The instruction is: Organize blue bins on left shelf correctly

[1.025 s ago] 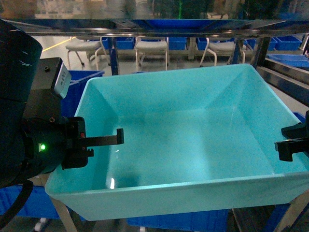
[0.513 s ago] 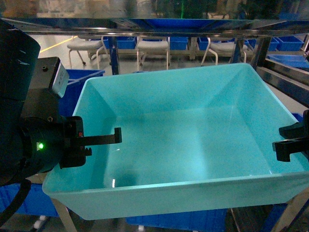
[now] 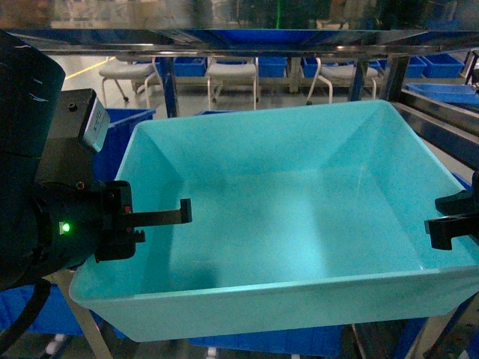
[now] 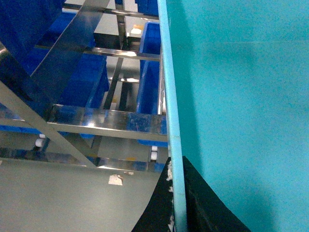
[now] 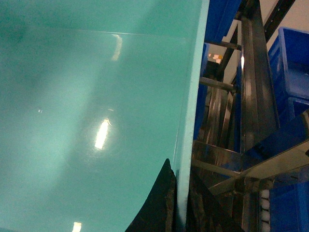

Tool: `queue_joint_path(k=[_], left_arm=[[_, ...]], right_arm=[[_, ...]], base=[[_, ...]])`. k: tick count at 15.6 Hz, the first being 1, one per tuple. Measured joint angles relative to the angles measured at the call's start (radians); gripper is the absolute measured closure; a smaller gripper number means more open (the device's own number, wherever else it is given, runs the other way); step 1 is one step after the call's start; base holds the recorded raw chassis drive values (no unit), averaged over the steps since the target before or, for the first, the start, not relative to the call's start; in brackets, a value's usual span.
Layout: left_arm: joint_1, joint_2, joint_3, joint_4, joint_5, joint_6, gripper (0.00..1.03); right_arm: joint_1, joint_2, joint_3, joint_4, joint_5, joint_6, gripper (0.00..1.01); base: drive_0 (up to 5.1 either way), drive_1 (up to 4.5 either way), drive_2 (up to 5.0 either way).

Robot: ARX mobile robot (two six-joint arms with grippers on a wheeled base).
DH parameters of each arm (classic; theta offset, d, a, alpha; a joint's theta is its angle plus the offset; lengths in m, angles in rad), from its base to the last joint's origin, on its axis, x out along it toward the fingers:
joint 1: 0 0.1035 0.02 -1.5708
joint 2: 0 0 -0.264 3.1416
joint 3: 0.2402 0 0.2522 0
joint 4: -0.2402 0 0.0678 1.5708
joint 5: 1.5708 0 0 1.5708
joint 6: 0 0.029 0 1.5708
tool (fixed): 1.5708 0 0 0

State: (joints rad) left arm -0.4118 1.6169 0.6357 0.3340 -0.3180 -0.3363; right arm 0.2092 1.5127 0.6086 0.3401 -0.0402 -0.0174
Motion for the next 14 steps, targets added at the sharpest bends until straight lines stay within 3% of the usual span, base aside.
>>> queue_joint_path(k=[8,14], left_arm=[[0.055,0.295,0.287,-0.065,0.011,0.063,1.01],[0.105,0.467,0.446,-0.134,0.032,0.081,1.01]], right_arm=[[-0.001,0.300,0.258,-0.080,0.048,0.028,0.99],[-0.021,0.504,0.431,-0.145,0.032,0.019,0.99]], base=[[0.0,0.00,0.0],[0.0,0.00,0.0]])
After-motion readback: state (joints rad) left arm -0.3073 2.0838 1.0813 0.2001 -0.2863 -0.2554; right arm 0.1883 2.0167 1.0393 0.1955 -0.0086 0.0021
